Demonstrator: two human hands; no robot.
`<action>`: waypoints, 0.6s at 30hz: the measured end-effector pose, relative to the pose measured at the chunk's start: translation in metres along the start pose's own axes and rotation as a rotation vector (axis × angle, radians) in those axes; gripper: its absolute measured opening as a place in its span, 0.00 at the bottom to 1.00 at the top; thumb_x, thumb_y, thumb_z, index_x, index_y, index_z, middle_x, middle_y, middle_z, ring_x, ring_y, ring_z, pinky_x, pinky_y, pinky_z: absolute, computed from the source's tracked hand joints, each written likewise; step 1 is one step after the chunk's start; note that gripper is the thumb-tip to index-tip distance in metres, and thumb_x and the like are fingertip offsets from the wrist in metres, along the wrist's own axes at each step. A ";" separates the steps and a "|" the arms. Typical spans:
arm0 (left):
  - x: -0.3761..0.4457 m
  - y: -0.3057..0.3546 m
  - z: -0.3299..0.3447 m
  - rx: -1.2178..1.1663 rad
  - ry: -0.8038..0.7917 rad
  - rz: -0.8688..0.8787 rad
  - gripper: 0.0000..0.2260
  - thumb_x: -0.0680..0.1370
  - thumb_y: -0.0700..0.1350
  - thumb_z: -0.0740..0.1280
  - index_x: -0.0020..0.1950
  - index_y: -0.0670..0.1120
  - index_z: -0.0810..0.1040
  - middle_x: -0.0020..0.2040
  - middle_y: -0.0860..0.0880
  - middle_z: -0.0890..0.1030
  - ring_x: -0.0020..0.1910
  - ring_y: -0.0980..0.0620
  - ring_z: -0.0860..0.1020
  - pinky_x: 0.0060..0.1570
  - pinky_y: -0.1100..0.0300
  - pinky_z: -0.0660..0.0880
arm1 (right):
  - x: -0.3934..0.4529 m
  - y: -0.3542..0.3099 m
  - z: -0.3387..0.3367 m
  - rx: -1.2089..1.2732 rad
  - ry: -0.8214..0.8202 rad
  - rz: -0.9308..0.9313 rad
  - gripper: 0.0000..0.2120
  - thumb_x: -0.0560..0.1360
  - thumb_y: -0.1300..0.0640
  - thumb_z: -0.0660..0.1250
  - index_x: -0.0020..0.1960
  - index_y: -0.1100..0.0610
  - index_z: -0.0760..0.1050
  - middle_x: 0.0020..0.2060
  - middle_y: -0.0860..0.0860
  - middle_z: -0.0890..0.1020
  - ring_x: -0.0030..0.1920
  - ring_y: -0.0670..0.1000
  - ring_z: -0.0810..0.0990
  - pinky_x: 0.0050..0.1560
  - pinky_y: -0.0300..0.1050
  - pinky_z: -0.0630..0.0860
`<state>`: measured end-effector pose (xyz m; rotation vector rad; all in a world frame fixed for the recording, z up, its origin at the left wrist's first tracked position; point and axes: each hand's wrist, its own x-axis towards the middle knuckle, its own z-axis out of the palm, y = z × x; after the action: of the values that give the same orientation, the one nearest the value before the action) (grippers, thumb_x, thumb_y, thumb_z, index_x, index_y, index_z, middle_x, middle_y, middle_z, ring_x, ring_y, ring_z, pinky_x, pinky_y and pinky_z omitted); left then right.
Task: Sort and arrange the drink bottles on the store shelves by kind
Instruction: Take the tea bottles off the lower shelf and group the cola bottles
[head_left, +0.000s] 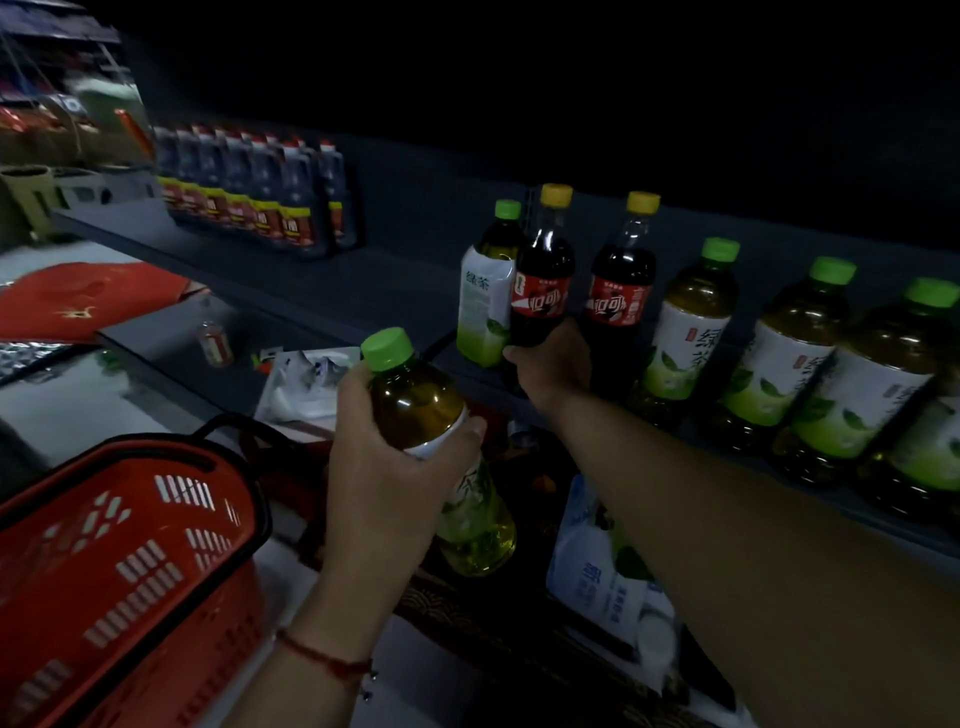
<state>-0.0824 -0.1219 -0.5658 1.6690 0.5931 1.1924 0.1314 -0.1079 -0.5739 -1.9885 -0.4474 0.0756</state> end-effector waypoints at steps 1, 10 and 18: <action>0.005 -0.001 0.001 -0.006 -0.006 -0.006 0.24 0.68 0.38 0.78 0.58 0.52 0.72 0.43 0.67 0.79 0.42 0.65 0.79 0.38 0.73 0.74 | 0.002 0.000 0.002 -0.016 0.009 -0.007 0.26 0.72 0.56 0.75 0.66 0.58 0.69 0.62 0.55 0.78 0.62 0.58 0.77 0.53 0.44 0.70; 0.031 -0.002 0.001 -0.064 -0.088 -0.046 0.26 0.67 0.39 0.79 0.61 0.48 0.72 0.44 0.60 0.81 0.41 0.61 0.81 0.35 0.71 0.75 | 0.012 -0.004 0.019 0.037 0.173 0.127 0.34 0.72 0.54 0.74 0.72 0.58 0.62 0.69 0.57 0.72 0.70 0.59 0.71 0.70 0.54 0.68; 0.032 0.013 -0.012 -0.085 -0.181 -0.049 0.24 0.68 0.37 0.78 0.59 0.48 0.72 0.42 0.68 0.79 0.42 0.65 0.80 0.37 0.72 0.75 | -0.091 -0.017 -0.053 0.300 -0.471 0.095 0.22 0.73 0.30 0.61 0.58 0.41 0.79 0.55 0.42 0.82 0.57 0.46 0.80 0.63 0.50 0.74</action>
<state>-0.0824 -0.0970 -0.5395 1.6592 0.4617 1.0049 0.0554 -0.1779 -0.5485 -1.6863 -0.6016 0.6440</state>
